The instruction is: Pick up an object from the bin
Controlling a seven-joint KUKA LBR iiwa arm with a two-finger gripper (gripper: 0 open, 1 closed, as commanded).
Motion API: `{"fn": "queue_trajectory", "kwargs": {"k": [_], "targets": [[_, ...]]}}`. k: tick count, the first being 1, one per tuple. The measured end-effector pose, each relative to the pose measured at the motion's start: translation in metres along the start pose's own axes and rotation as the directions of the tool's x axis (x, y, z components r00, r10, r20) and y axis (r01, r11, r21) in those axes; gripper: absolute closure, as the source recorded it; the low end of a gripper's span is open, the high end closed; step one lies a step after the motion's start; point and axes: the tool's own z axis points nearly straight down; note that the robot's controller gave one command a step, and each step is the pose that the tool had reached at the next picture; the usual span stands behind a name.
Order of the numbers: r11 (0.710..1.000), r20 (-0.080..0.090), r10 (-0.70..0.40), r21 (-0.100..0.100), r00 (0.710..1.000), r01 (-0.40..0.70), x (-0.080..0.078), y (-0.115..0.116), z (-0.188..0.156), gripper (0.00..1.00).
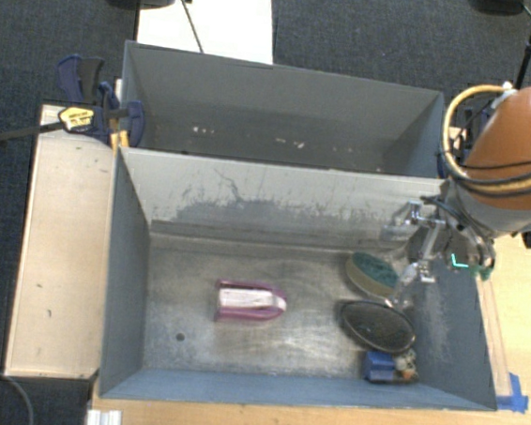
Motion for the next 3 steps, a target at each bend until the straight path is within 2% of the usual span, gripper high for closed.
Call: {"fn": "queue_trajectory", "kwargs": {"k": [1, 2, 3], "targets": [[0.997, 0.033, 0.073, 0.000, 0.997, -0.073, -0.017, -0.033, 0.118, 0.00], [0.998, 0.020, 0.070, -0.002, 0.997, -0.070, -0.014, -0.032, 0.122, 1.00], [0.945, 0.013, -0.327, 0.006, 0.945, 0.327, -0.007, -0.009, -0.069, 1.00]]}}
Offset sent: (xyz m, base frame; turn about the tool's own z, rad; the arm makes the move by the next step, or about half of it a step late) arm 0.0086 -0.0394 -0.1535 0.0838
